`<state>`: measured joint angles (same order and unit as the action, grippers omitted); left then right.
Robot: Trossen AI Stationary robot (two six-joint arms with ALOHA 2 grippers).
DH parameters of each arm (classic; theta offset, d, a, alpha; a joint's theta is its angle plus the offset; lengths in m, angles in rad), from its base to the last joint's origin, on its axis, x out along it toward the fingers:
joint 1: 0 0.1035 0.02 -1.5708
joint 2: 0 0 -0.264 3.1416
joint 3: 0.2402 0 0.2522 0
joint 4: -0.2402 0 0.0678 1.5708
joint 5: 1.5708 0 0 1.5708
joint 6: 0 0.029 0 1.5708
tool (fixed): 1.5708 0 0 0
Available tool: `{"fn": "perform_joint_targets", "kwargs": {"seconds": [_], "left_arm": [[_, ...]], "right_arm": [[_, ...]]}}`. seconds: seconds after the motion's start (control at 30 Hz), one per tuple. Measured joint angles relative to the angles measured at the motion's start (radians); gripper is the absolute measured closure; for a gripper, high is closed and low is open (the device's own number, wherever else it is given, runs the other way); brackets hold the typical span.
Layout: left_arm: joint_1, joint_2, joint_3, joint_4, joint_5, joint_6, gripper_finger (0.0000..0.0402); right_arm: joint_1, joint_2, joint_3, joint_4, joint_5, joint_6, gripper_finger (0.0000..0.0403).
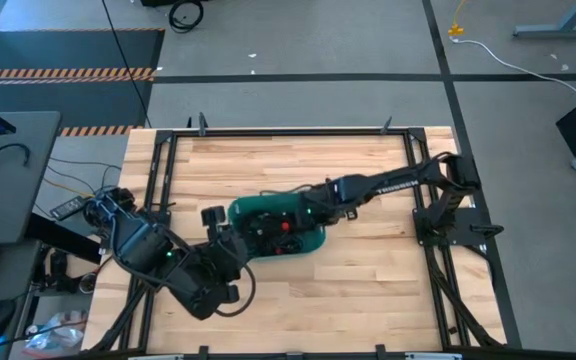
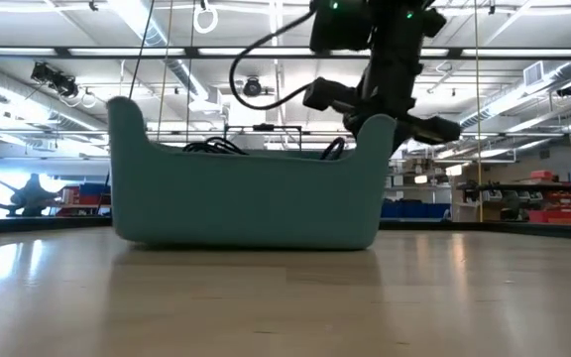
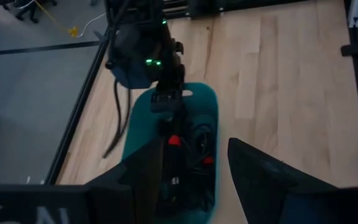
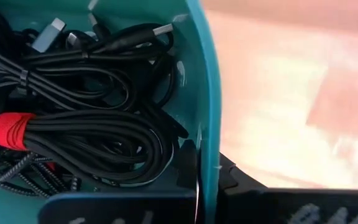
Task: Pick and place USB-C Cables
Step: Adjust the green bin on the table
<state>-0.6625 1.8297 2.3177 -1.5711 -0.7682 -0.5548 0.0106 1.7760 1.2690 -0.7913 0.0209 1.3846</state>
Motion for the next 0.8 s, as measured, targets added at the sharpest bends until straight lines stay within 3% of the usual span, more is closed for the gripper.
{"fn": "perform_joint_targets", "kwargs": {"seconds": [0.53, 0.8], "left_arm": [[-0.038, 0.0, 0.0, 0.0, 0.0, -0.009, 0.0214], [-0.038, 0.0, 0.0, 0.0, 0.0, -0.008, 0.0214]], "right_arm": [[0.239, 0.0, 0.0, -0.101, 0.051, 0.301, 0.0402], [0.304, -0.027, -0.004, -0.207, 0.058, 0.382, 0.0402]]}}
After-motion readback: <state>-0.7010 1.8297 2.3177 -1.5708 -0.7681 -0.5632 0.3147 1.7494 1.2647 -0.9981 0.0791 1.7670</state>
